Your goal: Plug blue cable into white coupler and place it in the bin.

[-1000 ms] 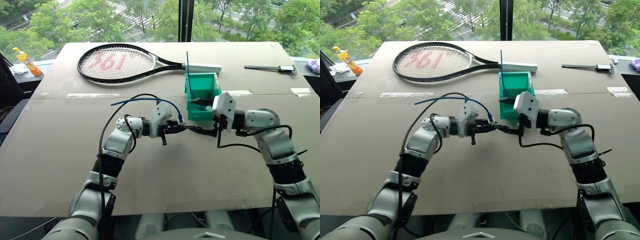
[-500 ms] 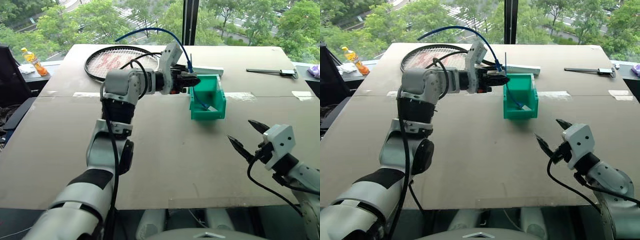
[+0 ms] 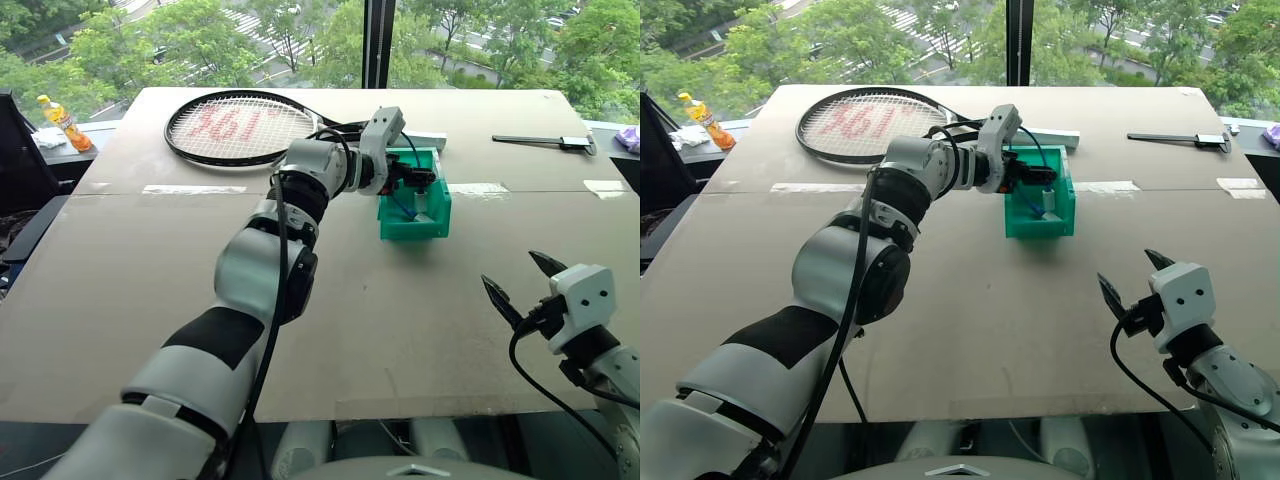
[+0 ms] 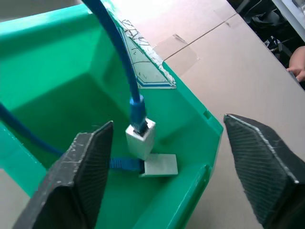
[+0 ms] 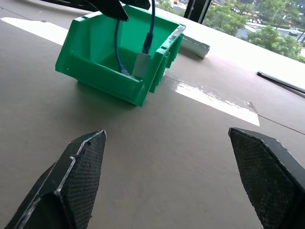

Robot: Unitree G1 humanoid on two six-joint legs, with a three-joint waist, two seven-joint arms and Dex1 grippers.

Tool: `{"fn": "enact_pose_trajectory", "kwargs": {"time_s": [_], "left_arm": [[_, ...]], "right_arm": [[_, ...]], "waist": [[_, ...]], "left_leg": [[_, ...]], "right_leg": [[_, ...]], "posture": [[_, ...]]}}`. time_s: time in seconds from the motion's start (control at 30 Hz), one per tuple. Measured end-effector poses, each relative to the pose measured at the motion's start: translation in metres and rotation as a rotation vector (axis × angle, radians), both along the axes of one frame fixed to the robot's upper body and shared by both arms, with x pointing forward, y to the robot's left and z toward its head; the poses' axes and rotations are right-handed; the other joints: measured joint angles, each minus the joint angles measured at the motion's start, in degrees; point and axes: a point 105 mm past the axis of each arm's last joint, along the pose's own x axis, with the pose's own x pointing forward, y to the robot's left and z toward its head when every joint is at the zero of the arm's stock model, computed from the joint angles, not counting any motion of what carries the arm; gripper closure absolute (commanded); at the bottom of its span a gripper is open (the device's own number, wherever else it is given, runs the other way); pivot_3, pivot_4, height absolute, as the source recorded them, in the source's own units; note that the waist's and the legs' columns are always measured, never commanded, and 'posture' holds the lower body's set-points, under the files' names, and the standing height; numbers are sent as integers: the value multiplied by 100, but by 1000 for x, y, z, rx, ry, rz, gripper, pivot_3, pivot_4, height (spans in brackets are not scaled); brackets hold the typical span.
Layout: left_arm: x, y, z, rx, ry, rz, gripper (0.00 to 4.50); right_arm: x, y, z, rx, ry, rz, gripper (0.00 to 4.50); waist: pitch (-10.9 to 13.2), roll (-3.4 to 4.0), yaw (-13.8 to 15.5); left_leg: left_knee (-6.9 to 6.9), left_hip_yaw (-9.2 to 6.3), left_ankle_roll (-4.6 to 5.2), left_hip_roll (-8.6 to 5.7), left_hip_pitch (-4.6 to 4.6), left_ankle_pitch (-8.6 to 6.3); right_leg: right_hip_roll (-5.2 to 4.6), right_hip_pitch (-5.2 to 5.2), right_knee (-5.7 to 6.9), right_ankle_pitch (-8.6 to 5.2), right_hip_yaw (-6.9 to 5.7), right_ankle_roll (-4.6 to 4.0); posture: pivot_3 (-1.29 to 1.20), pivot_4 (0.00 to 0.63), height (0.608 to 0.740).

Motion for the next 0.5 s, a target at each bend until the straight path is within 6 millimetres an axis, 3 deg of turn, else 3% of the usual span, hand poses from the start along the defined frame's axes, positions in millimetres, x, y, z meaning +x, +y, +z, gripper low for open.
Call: {"fn": "enact_pose_trajectory", "kwargs": {"time_s": [0.17, 0.3, 0.4, 0.5], "left_arm": [[-6, 25, 18, -22, 52, -34, 49], [-29, 63, 31, -104, -77, -95, 49], [-47, 78, 20, -110, -283, -99, 49], [-66, 97, 1, -130, -357, -94, 49]], "right_arm": [[4, 2, 3, 7, -13, 13, 434], [15, 6, 5, 10, -20, 60, 434], [22, 6, 7, 1, -25, 89, 434], [29, 5, 9, -9, -26, 120, 434]], "waist": [[1, 3, -64], [2, 15, -145], [1, 17, -83], [1, 17, -36]], "left_leg": [[-1, -2, 0, 4, 1, 0], [-25, 19, -5, 22, 21, 3], [-31, 22, -32, 22, 22, 18], [-31, 22, -35, 20, 12, 20]], "right_leg": [[1, 0, 3, 0, 0, -2], [-3, -5, 7, 13, 28, -24], [-14, -8, 7, 15, 47, -27], [-14, -17, 5, 16, 52, -28]], "posture": [[0, 150, 740], [0, 150, 740], [0, 150, 740], [0, 150, 740]]}}
